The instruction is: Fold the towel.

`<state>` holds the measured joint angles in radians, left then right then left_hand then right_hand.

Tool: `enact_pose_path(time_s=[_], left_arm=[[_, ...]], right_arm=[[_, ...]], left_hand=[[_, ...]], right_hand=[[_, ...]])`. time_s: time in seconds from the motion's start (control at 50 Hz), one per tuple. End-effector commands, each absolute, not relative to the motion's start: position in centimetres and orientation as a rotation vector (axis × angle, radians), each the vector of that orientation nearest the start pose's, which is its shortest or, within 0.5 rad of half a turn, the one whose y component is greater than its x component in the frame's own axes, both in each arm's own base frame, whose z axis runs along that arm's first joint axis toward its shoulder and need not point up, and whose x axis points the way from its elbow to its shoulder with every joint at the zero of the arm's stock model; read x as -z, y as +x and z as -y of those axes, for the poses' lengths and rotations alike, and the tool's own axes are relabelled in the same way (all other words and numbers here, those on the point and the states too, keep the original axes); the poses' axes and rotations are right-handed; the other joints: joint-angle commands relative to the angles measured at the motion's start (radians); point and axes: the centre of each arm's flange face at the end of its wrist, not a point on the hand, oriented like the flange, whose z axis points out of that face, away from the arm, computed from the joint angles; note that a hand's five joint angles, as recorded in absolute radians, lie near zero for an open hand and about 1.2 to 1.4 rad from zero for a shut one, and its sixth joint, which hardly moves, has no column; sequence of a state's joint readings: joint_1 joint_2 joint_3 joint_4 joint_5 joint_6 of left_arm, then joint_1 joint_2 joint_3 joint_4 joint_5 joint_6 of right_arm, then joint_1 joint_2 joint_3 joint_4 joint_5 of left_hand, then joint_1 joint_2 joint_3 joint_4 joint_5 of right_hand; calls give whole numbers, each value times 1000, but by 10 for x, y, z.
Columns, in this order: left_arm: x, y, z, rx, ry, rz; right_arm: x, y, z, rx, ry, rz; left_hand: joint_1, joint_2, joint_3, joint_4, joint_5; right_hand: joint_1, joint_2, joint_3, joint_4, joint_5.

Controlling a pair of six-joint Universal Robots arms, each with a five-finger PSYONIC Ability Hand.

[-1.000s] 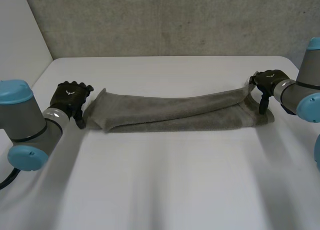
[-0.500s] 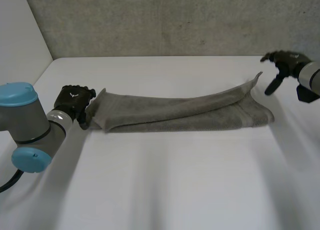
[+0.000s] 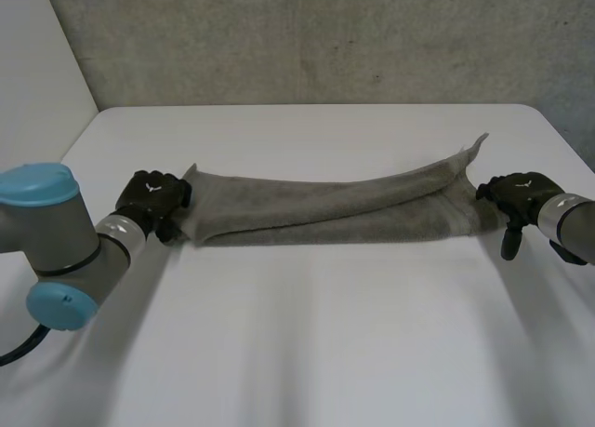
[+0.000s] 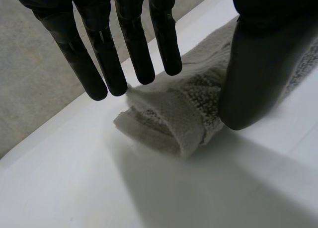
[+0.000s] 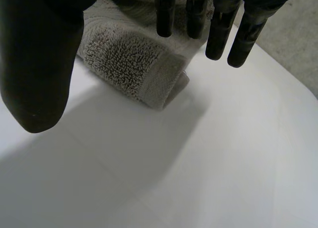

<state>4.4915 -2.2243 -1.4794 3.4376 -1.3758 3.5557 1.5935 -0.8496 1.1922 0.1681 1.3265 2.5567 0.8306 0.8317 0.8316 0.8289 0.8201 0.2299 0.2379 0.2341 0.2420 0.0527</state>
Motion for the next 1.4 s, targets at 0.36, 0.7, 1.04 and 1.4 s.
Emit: enact_pose_path(time_s=[0.36, 0.7, 1.04, 1.4], left_arm=[[-123, -237, 348, 1974, 870, -2442], [-197, -212, 333, 2120, 754, -2301], [-153, -190, 277, 1843, 722, -2551], [-211, -191, 271, 2003, 780, -2471]], right_arm=[[-122, 166, 403, 1738, -1021, -2519], [-207, 169, 361, 1887, -1063, -2353], [-169, 131, 293, 1212, -1726, -2518], [-244, 127, 320, 1582, -1434, -2396]], left_hand=[[566, 565, 565, 567, 402], [566, 565, 565, 567, 402], [566, 565, 565, 567, 402], [-644, -645, -644, -642, -808]], right_hand=[[1050, 1042, 1046, 1038, 1053], [1166, 1158, 1162, 1154, 1169], [1166, 1158, 1162, 1154, 1169], [-55, -63, -60, -67, -53]])
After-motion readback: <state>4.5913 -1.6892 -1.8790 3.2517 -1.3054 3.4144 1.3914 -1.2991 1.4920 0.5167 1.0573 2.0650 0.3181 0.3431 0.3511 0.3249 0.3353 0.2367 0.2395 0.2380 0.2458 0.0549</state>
